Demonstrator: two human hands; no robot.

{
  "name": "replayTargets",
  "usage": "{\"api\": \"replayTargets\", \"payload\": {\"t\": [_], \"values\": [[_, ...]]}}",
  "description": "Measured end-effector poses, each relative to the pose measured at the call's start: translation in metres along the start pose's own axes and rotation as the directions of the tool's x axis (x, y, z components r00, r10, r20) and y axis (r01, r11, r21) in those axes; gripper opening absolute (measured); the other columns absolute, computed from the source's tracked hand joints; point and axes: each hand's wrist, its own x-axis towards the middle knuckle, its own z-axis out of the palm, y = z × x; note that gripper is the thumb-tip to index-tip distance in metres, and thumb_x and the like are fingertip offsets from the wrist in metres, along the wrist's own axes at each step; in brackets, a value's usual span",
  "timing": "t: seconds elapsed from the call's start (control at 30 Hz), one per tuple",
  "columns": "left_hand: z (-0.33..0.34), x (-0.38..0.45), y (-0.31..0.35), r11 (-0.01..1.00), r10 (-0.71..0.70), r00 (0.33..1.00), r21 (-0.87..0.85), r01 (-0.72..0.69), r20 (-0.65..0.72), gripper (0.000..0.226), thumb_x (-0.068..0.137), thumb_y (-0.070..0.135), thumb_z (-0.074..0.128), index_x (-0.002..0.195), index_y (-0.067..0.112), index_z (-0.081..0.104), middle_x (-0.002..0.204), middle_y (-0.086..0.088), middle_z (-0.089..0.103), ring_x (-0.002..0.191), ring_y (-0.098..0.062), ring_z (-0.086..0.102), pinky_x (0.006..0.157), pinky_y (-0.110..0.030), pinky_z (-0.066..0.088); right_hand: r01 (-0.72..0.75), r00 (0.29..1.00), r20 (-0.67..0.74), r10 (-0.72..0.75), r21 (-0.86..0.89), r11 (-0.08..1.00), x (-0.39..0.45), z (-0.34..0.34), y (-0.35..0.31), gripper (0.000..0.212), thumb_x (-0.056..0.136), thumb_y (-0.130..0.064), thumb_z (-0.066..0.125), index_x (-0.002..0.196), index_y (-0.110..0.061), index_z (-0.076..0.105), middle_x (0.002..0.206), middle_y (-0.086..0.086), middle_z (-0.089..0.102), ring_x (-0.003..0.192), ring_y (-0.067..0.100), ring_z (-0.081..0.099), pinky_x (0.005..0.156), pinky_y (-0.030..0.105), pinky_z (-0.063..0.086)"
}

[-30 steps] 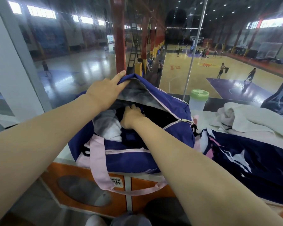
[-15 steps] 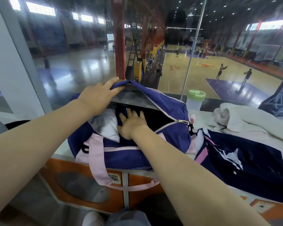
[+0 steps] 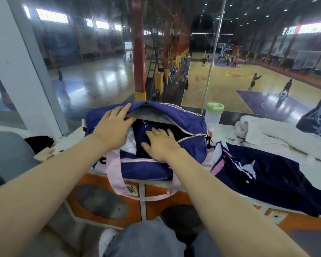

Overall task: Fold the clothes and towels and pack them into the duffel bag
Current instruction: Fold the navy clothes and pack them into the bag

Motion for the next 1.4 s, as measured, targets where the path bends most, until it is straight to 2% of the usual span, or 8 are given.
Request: {"api": "replayTargets", "payload": {"t": [0.17, 0.3, 0.57, 0.77, 1.0, 1.1, 1.23, 1.4], "values": [[-0.007, -0.023, 0.039, 0.994, -0.003, 0.995, -0.107, -0.008, -0.103, 0.058, 0.074, 0.017, 0.070, 0.131, 0.016, 0.059, 0.153, -0.020, 0.033, 0.137, -0.042, 0.035, 0.111, -0.054, 0.028, 0.027, 0.979, -0.202, -0.014, 0.063, 0.998, -0.050, -0.006, 0.020, 0.057, 0.100, -0.048, 0.034, 0.149, -0.019, 0.033, 0.157, 0.007, 0.030, 0.145, 0.025, 0.023, 0.119, 0.044, 0.012], [-0.016, -0.032, 0.089, 0.964, -0.026, 0.995, -0.266, 0.000, -0.093, 0.052, 0.089, 0.027, 0.060, 0.139, 0.019, 0.050, 0.157, -0.014, 0.026, 0.144, -0.035, 0.024, 0.116, -0.048, 0.020, 0.013, 0.959, -0.284, -0.001, 0.042, 0.999, -0.103, -0.004, 0.046, 0.054, 0.100, -0.045, 0.037, 0.148, -0.020, 0.035, 0.155, 0.004, 0.034, 0.145, 0.021, 0.024, 0.120, 0.043, 0.012], [-0.035, -0.003, 0.210, 0.842, 0.070, 0.997, -0.534, -0.079, -0.036, 0.053, 0.096, 0.038, 0.047, 0.145, 0.021, 0.038, 0.160, -0.007, 0.020, 0.147, -0.027, 0.015, 0.119, -0.042, 0.016, -0.243, 0.874, -0.405, 0.267, 0.111, 0.964, -0.191, -0.004, 0.133, 0.047, 0.101, -0.037, 0.038, 0.143, -0.018, 0.043, 0.148, 0.002, 0.045, 0.140, 0.020, 0.034, 0.120, 0.042, 0.013], [-0.046, 0.018, 0.293, 0.694, 0.280, 0.956, -0.706, -0.139, 0.088, 0.059, 0.096, 0.048, 0.045, 0.149, 0.027, 0.031, 0.160, -0.002, 0.020, 0.147, -0.023, 0.014, 0.119, -0.042, 0.015, -0.406, 0.833, -0.335, 0.441, 0.171, 0.898, -0.235, -0.010, 0.199, 0.052, 0.098, -0.045, 0.041, 0.142, -0.017, 0.044, 0.141, 0.004, 0.052, 0.134, 0.023, 0.043, 0.116, 0.047, 0.023], [-0.006, 0.013, 0.303, 0.612, 0.556, 0.825, -0.722, -0.322, 0.104, 0.083, 0.082, 0.054, 0.065, 0.151, 0.031, 0.024, 0.156, 0.004, 0.031, 0.141, -0.019, 0.028, 0.115, -0.040, 0.028, -0.319, 0.938, -0.121, 0.326, 0.071, 0.945, -0.283, 0.005, 0.239, 0.083, 0.078, -0.068, 0.058, 0.144, -0.021, 0.037, 0.146, -0.002, 0.044, 0.133, 0.019, 0.042, 0.110, 0.041, 0.035], [-0.003, 0.013, 0.304, 0.644, 0.552, 0.831, -0.669, -0.371, 0.070, 0.084, 0.080, 0.047, 0.071, 0.149, 0.033, 0.026, 0.150, 0.005, 0.036, 0.134, -0.019, 0.035, 0.111, -0.039, 0.034, -0.288, 0.952, -0.102, 0.289, 0.020, 0.957, -0.292, 0.014, 0.244, 0.084, 0.079, -0.046, 0.072, 0.148, -0.023, 0.030, 0.152, -0.003, 0.035, 0.138, 0.019, 0.034, 0.112, 0.039, 0.034], [-0.003, 0.006, 0.308, 0.665, 0.547, 0.835, -0.574, -0.478, -0.061, 0.063, 0.080, 0.043, 0.069, 0.136, 0.034, 0.040, 0.133, 0.005, 0.048, 0.120, -0.021, 0.045, 0.099, -0.041, 0.042, -0.254, 0.959, -0.155, 0.238, -0.092, 0.963, -0.298, 0.010, 0.249, 0.069, 0.082, -0.007, 0.063, 0.143, -0.025, 0.037, 0.145, -0.005, 0.044, 0.123, 0.020, 0.047, 0.097, 0.034, 0.046], [-0.013, 0.004, 0.301, 0.585, 0.546, 0.833, -0.672, -0.454, -0.088, 0.029, 0.088, 0.030, 0.065, 0.115, 0.034, 0.056, 0.113, 0.010, 0.061, 0.103, -0.011, 0.056, 0.082, -0.029, 0.047, -0.195, 0.977, -0.112, 0.179, -0.154, 0.969, -0.305, -0.008, 0.246, 0.051, 0.085, -0.015, 0.061, 0.130, -0.032, 0.044, 0.122, -0.011, 0.059, 0.104, 0.016, 0.059, 0.081, 0.032, 0.049]]}}
